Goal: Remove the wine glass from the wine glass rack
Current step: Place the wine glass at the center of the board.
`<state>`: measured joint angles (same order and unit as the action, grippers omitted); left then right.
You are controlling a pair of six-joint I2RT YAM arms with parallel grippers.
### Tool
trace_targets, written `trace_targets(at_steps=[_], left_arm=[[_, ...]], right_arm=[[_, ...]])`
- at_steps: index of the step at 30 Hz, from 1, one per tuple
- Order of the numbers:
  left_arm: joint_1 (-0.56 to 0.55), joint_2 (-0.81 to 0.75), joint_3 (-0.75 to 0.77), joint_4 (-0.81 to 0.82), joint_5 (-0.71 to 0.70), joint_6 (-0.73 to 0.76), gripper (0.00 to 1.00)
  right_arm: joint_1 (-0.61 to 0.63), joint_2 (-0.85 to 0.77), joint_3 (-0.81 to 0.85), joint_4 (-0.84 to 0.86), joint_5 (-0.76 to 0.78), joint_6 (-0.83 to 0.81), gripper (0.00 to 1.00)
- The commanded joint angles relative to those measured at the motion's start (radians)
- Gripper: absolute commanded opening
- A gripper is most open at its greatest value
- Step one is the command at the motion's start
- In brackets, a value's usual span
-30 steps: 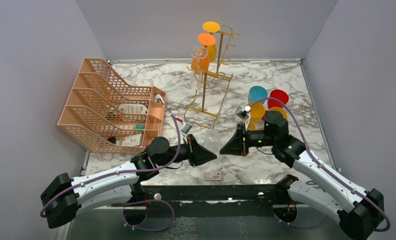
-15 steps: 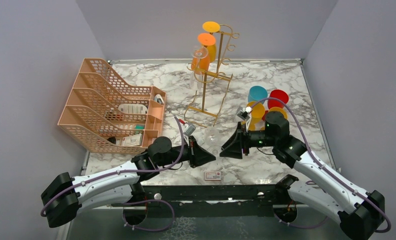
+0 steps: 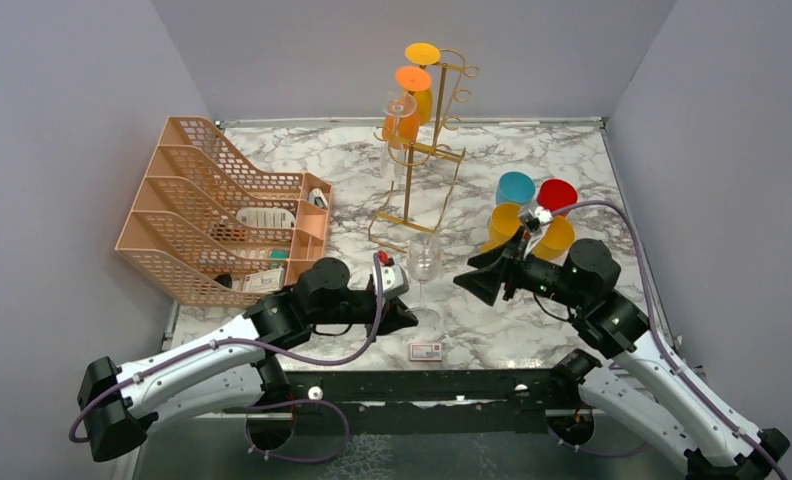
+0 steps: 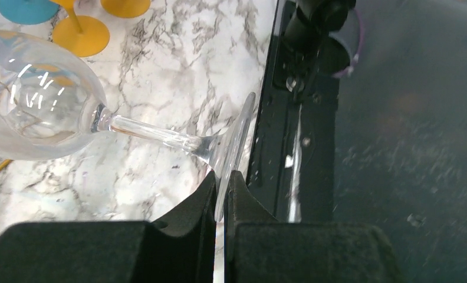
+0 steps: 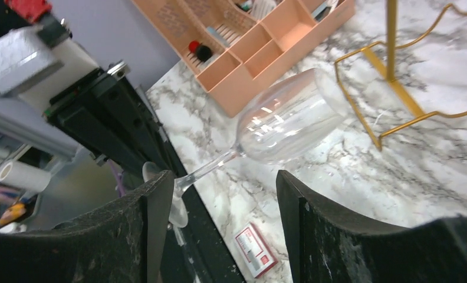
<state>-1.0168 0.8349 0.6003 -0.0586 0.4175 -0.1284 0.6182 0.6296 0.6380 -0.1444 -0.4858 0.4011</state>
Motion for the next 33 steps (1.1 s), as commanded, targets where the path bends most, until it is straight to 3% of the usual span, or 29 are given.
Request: trace_targets(at_steps=[1, 7, 13, 19, 26, 30, 33], left_arm=[[-0.006, -0.087, -0.021, -0.070, 0.066, 0.306, 0.00], [-0.006, -0.188, -0.127, 0.008, 0.104, 0.476, 0.00], [-0.005, -0.215, -0.209, 0.046, 0.192, 0.546, 0.00], [-0.006, -0.279, -0.231, 0.009, 0.207, 0.535, 0.00], [-0.005, -0.377, -0.271, 0.059, 0.198, 0.466, 0.00], [-0.005, -0.372, -0.265, 0.027, 0.204, 0.472, 0.00], [-0.005, -0.365, -0.263, 0.022, 0.199, 0.482, 0.00]], right_arm=[[0.002, -0.046, -0.013, -0.012, 0.164, 0.003, 0.68], [0.001, -0.050, -0.008, -0.026, 0.238, 0.020, 0.69], [0.002, 0.015, 0.020, -0.024, 0.173, 0.048, 0.69], [0.002, 0.152, 0.061, -0.029, 0.010, 0.062, 0.69], [0.000, 0.263, 0.099, -0.037, -0.067, 0.094, 0.69], [0.002, 0.247, 0.105, -0.015, -0.015, 0.087, 0.69], [0.002, 0.224, 0.138, -0.062, 0.177, 0.100, 0.70]])
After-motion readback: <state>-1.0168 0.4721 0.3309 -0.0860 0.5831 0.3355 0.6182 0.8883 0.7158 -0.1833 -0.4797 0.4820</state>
